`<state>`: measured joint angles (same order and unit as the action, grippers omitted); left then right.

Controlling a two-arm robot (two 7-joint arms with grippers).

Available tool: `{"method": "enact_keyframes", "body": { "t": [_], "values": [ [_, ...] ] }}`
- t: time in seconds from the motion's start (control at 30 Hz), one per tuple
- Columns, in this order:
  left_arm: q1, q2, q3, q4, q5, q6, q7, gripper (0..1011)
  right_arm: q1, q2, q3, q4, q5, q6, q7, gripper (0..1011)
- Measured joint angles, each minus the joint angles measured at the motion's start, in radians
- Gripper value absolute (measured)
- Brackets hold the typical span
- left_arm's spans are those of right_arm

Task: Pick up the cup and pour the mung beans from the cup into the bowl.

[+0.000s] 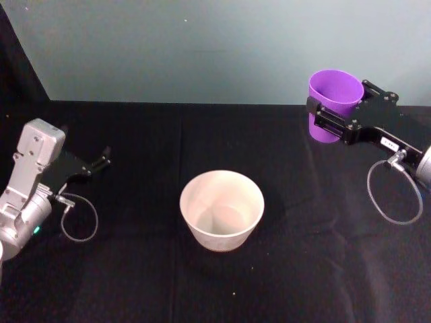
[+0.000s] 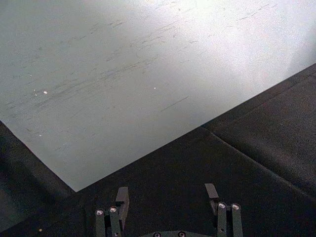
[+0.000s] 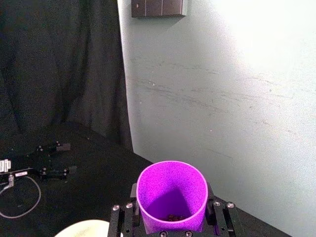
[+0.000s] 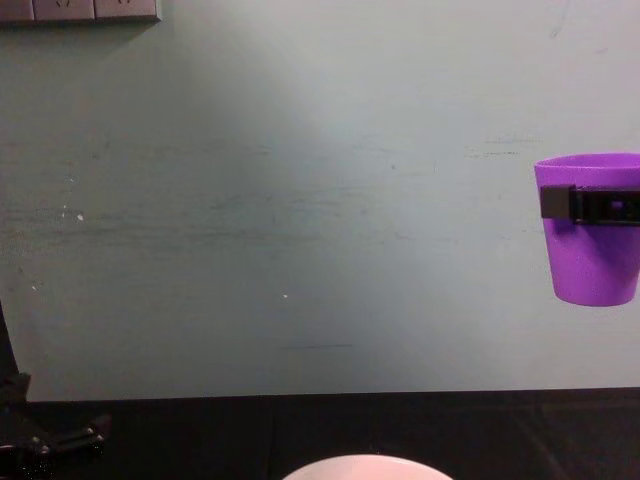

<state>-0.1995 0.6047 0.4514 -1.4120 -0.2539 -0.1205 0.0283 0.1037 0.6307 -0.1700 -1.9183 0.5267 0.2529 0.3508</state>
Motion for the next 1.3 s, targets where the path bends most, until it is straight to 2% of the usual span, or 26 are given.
{"method": "enact_keyframes", "body": {
  "t": [1.3],
  "values": [
    [0.0, 0.0, 0.0, 0.0, 0.0, 0.0, 0.0, 1000, 0.0, 0.0, 0.0, 0.0, 0.0, 0.0, 0.0, 726]
  ]
}}
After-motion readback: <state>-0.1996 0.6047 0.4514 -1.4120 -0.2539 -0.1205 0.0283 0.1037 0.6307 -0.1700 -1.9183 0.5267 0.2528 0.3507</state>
